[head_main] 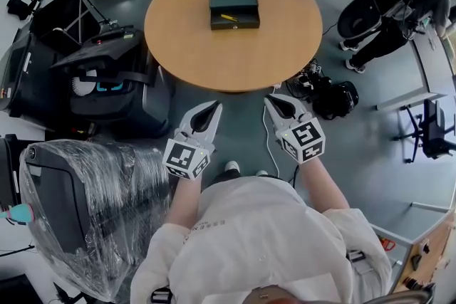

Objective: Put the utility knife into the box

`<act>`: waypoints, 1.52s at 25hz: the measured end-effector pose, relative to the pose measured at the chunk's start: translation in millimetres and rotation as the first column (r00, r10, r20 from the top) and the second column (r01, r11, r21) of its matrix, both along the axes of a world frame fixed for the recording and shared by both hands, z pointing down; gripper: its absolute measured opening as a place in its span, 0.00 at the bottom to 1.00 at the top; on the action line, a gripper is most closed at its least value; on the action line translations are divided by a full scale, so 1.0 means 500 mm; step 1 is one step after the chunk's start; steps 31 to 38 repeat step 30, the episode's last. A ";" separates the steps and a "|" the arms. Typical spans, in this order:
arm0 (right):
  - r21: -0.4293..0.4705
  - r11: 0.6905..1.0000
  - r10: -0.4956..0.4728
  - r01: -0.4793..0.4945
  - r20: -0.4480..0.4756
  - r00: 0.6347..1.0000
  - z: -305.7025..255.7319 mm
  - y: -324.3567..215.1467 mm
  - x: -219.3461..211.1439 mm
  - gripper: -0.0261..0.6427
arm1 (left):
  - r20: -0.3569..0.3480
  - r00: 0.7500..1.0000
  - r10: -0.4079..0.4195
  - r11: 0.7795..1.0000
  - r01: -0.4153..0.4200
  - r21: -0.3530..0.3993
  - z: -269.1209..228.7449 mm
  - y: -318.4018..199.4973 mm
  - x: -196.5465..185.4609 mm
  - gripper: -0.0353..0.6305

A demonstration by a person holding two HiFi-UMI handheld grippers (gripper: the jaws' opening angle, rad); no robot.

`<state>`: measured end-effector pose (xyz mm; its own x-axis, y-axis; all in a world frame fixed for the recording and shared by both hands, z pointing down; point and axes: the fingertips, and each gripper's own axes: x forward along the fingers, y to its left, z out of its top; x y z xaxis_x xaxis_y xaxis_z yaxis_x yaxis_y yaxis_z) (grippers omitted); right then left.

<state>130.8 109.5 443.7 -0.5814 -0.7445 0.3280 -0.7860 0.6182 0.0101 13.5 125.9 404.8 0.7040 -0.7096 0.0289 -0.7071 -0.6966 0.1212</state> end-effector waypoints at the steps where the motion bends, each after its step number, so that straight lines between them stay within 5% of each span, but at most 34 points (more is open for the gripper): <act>1: -0.001 1.000 0.000 0.000 0.005 1.000 -0.001 0.002 0.002 0.03 | 0.000 1.000 0.003 1.000 -0.003 0.003 -0.002 0.002 0.005 0.08; 38: -0.015 1.000 -0.015 0.015 0.016 1.000 -0.006 0.016 0.035 0.03 | 0.007 1.000 -0.013 1.000 0.013 -0.003 -0.003 0.005 0.040 0.08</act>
